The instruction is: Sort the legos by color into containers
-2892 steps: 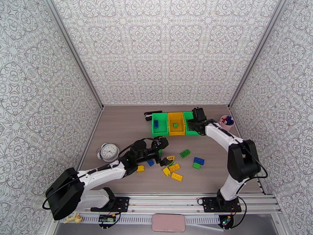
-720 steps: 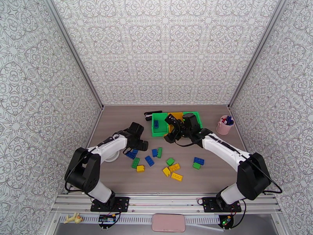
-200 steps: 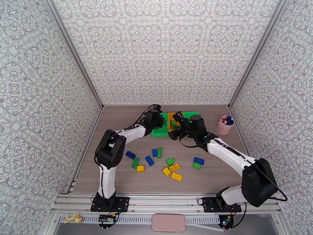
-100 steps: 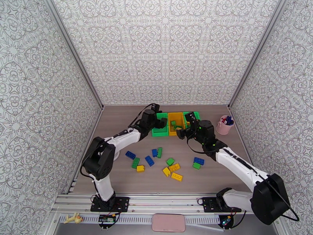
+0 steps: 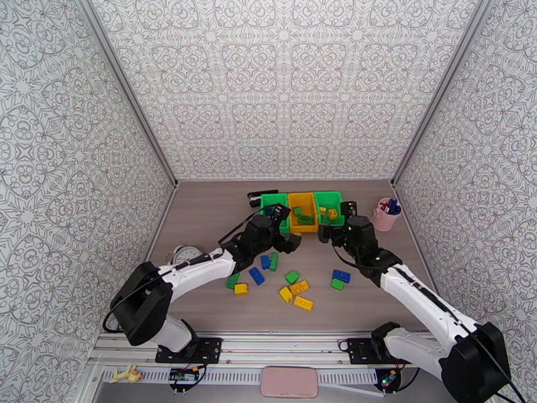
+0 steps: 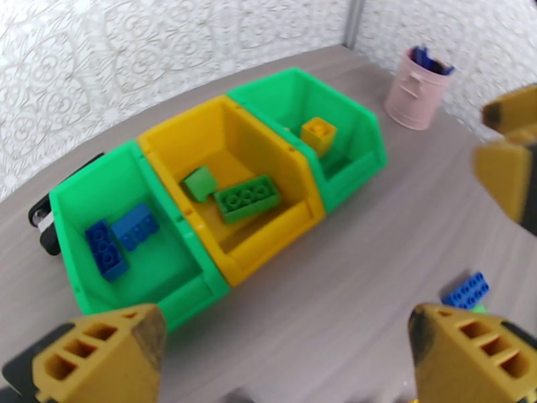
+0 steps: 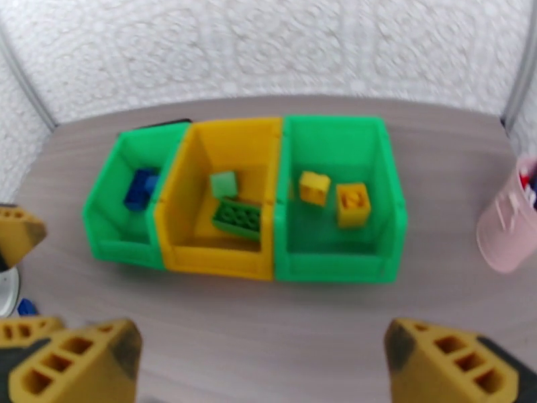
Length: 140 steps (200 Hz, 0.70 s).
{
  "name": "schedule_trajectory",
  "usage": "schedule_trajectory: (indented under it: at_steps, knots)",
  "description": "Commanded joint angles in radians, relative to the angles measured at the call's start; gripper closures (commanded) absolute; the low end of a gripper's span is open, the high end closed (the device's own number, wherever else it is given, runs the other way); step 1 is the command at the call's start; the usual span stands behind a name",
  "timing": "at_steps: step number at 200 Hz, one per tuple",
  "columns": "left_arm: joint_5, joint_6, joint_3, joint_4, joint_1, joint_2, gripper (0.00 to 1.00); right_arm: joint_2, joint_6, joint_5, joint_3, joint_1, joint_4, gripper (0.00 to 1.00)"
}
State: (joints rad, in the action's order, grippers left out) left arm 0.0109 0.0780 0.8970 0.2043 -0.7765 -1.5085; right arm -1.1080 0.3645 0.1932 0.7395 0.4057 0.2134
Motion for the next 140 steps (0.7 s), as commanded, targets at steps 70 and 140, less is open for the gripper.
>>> schedule_trajectory:
  at_steps: [70, 140]
  knots:
    - [0.178, -0.206, -0.290, 0.107, -0.176, 0.262, 0.00, -0.065, 0.188, -0.060, -0.094, -0.032, 0.388, 0.00]
    - [0.168, -0.216, -0.363, 0.048, -0.231, 0.408, 0.00, -0.216, 0.244, -0.126, -0.062, -0.046, 0.366, 0.02]
